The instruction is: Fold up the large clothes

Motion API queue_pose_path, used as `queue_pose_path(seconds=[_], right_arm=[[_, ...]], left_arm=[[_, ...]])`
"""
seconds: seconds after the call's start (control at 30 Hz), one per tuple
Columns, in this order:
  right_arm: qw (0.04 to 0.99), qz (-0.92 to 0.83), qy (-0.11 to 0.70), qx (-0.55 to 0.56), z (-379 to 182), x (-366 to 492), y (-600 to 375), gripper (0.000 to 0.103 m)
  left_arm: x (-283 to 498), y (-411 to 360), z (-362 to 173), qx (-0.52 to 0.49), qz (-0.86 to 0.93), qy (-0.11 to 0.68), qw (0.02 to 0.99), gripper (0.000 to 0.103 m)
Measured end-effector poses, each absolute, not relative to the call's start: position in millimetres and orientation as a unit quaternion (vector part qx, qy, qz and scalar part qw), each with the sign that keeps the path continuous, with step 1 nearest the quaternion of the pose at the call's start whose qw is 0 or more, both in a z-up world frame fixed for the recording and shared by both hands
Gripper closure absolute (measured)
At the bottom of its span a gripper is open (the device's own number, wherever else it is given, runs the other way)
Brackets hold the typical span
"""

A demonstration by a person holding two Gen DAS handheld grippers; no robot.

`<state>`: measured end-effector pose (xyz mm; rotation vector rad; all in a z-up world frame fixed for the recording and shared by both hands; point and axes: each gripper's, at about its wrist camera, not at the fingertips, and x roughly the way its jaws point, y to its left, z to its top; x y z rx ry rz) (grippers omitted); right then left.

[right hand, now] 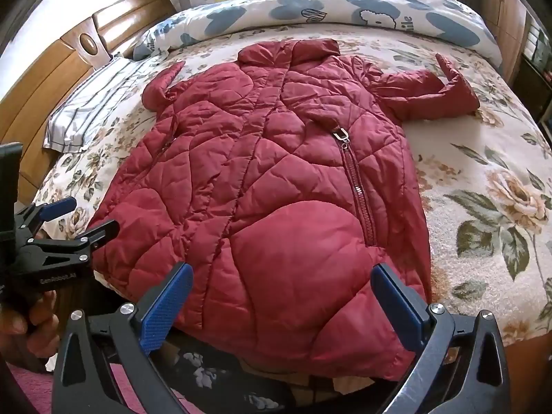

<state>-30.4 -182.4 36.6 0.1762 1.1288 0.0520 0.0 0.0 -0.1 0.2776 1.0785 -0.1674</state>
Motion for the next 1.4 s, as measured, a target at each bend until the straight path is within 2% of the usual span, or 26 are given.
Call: queue_pose_path(seconds=[1.07, 1.4], right_arm=[[0.845, 0.02, 0.529, 0.076, 39.5, -16.8, -193.1, 0.0], [0.857, 0.004, 0.513, 0.058, 42.1, -2.1, -202.7, 0.0]], left_arm=[[1.6, -6.4, -11.6, 0.129, -0.081, 0.51, 0.847, 0.001], [26.8, -0.6, -10.8, 0.109, -0.094, 0.493, 0.858, 0.001]])
